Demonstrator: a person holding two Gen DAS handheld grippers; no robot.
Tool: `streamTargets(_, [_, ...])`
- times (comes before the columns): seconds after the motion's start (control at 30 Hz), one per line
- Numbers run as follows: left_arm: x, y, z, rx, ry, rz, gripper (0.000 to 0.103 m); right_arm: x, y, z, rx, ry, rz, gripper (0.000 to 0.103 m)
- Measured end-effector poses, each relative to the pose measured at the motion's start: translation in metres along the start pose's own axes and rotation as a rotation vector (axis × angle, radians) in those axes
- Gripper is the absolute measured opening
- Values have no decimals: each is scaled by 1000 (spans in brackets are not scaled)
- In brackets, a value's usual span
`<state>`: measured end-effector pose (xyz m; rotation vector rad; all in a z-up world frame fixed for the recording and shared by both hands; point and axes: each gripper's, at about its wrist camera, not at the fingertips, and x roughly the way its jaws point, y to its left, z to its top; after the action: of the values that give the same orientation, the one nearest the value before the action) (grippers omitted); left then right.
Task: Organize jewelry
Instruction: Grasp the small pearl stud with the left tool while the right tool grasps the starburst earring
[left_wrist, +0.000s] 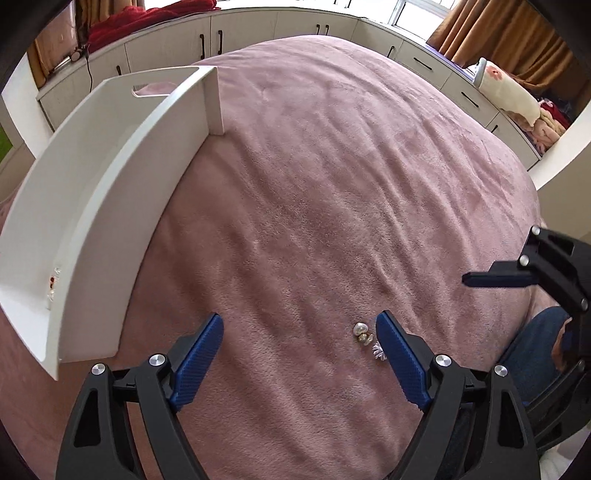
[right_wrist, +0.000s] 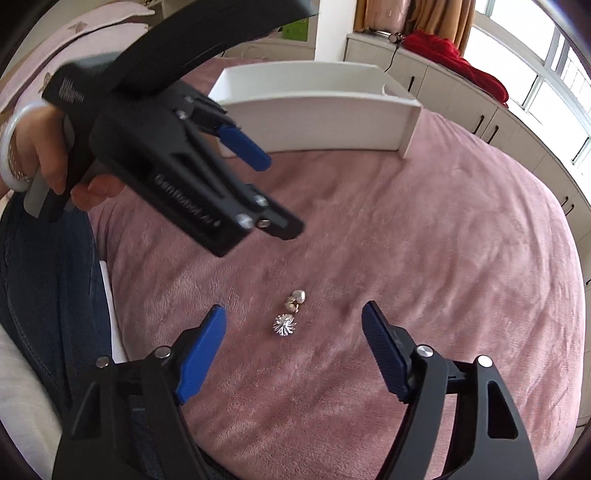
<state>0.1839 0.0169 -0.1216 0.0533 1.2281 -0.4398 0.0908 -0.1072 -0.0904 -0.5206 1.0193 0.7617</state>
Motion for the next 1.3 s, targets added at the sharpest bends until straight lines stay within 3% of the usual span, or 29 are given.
streamTargets(0.3, [50, -13, 5, -73, 132, -105, 83, 30, 7, -10, -7, 19, 4, 57])
streamTargets(0.53, [87, -7, 6, -254, 249, -259, 73, 50, 5, -22, 12, 38, 2, 50])
streamTargets(0.67, [92, -6, 5, -295, 273, -271, 70, 60, 6, -22, 1, 50, 6, 43])
streamTargets(0.8, [88, -7, 0, -306, 313, -302, 59, 69, 8, -21, -9, 59, 7, 36])
streamTargets(1.0, [95, -9, -3, -290, 369, -287, 47, 77, 17, -20, -43, 84, 17, 19])
streamTargets(1.3, [115, -16, 6, -296, 439, -234, 50, 73, 19, -25, -57, 87, 71, 18])
